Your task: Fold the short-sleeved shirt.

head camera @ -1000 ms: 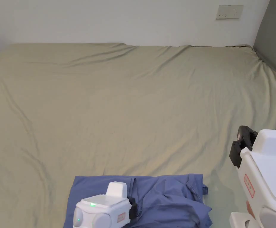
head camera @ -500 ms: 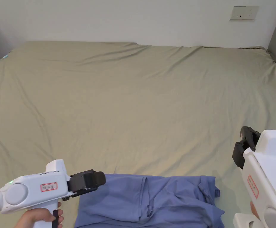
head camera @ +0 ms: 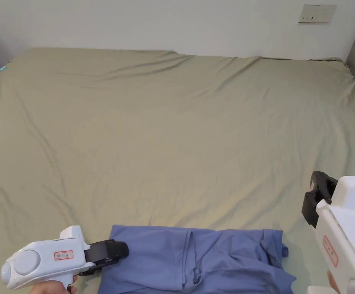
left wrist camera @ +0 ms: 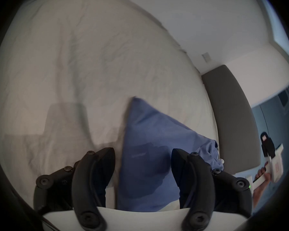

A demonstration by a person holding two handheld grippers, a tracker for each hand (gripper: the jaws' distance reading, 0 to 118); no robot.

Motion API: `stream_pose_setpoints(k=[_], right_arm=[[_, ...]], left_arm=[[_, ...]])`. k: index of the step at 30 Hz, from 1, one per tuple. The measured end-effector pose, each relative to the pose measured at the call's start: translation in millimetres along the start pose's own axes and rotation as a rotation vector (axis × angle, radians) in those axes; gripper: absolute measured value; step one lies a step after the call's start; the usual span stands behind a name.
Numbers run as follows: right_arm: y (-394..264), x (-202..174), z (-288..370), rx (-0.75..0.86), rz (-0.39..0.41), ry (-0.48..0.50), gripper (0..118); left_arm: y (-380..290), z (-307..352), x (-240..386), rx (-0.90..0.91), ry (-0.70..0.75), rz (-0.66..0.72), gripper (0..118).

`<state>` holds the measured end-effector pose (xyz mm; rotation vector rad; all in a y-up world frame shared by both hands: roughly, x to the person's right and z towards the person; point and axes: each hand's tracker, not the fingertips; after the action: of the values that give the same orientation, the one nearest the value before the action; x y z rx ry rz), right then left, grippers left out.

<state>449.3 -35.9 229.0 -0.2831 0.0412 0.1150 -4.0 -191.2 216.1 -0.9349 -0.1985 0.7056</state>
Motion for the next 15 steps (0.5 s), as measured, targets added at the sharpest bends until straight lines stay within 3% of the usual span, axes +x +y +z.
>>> stream_pose_setpoints(k=[2, 3, 5, 9, 15], right_arm=[[-2.1, 2.3, -0.4, -0.006, -0.004, -0.005, 1], [-2.8, 3.2, -0.8, -0.010, -0.006, -0.005, 1], [-3.7, 4.5, -1.1, -0.013, -0.009, -0.009, 1], [-1.9, 7.9, -0.1, -0.011, -0.009, -0.010, 1], [5.8, 8.4, -1.4, 0.009, -0.018, -0.005, 1]], left_arm=[[7.8, -9.4, -7.4, -0.055, -0.013, 0.019, 40], [6.5, -14.9, -4.0, -0.075, 0.003, 0.015, 35], [6.5, -22.7, -7.3, -0.072, 0.063, -0.057, 12], [7.0, -11.3, -1.5, -0.035, 0.042, -0.049, 9], [17.2, 28.4, 11.2, 0.046, 0.099, -0.158, 7]])
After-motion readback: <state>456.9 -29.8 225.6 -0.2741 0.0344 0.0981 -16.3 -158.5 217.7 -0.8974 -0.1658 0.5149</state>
